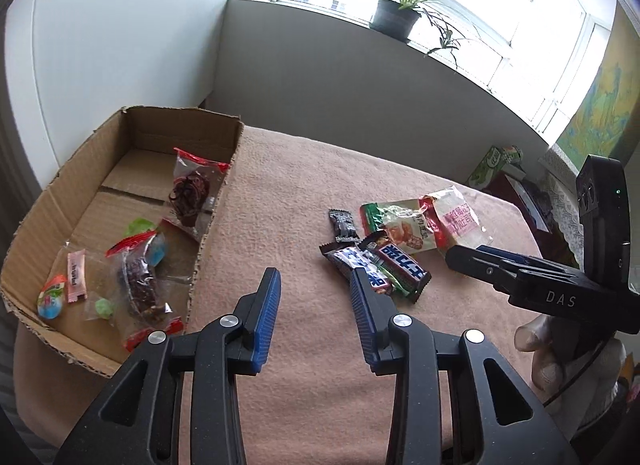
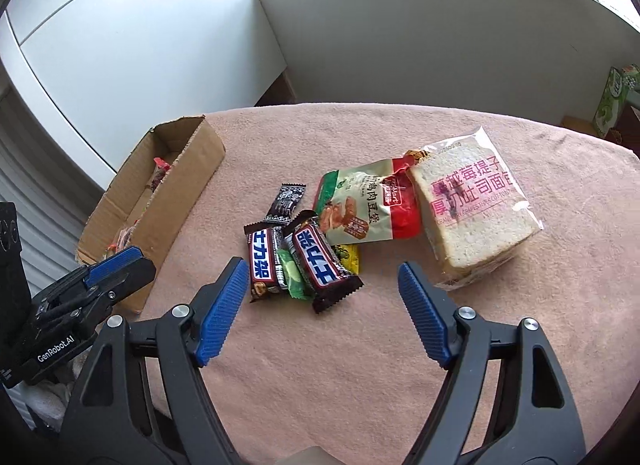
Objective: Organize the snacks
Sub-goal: 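Move both grippers back toward the candy bars on the table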
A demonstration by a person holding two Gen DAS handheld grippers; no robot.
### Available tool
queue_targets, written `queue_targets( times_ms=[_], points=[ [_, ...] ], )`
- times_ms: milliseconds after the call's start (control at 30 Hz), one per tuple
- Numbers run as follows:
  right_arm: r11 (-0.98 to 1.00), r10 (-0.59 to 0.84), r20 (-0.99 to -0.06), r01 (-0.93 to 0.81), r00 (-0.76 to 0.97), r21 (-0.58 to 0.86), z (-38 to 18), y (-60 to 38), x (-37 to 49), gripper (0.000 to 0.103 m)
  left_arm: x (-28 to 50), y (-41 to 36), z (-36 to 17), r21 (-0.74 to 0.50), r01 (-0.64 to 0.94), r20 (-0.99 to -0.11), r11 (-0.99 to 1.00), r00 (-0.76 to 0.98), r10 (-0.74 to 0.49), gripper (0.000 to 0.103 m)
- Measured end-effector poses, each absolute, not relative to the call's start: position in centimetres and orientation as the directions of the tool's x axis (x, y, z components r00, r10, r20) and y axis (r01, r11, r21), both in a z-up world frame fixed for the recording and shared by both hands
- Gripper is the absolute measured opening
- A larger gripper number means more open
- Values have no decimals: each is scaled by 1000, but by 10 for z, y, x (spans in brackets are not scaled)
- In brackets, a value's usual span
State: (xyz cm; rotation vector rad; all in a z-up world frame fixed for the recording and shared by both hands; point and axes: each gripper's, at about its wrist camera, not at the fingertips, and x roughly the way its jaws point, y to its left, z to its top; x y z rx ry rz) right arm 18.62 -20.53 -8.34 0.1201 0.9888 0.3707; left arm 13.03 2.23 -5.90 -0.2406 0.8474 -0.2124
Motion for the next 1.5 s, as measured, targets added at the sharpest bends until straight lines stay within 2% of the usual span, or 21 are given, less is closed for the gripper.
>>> queue_targets(
  times_ms=[67,500,800,1200,1233,1300,1500],
  points=[
    [933,354,-796,-242,491,267,-88,-214,187,80,138,8,-65,-303,100,-727,948,618,-298,43],
    [930,359,-803,-260,476,261,-105,-216,192,79,174,-25,-93,-344,75,-773,936,543,-327,44],
    [935,333,-815,-276,475,221,-109,-214,195,69,180,-33,-104,-310,82,-792,947,529,-305,44],
    [926,290,-831,-359,476,117,-117,-181,199,68,177,-21,-108,-268,63,-796,961,548,-258,43],
    [927,278,-833,-362,479,101,-118,-178,200,67,177,-18,-109,-272,59,-796,960,547,-259,43],
    [930,261,-837,-359,481,84,-120,-175,200,60,178,-15,-110,-298,59,-795,953,537,-282,43],
    [928,242,-837,-368,491,53,-119,-178,194,59,184,-17,-108,-318,61,-793,946,530,-301,41]
  ],
)
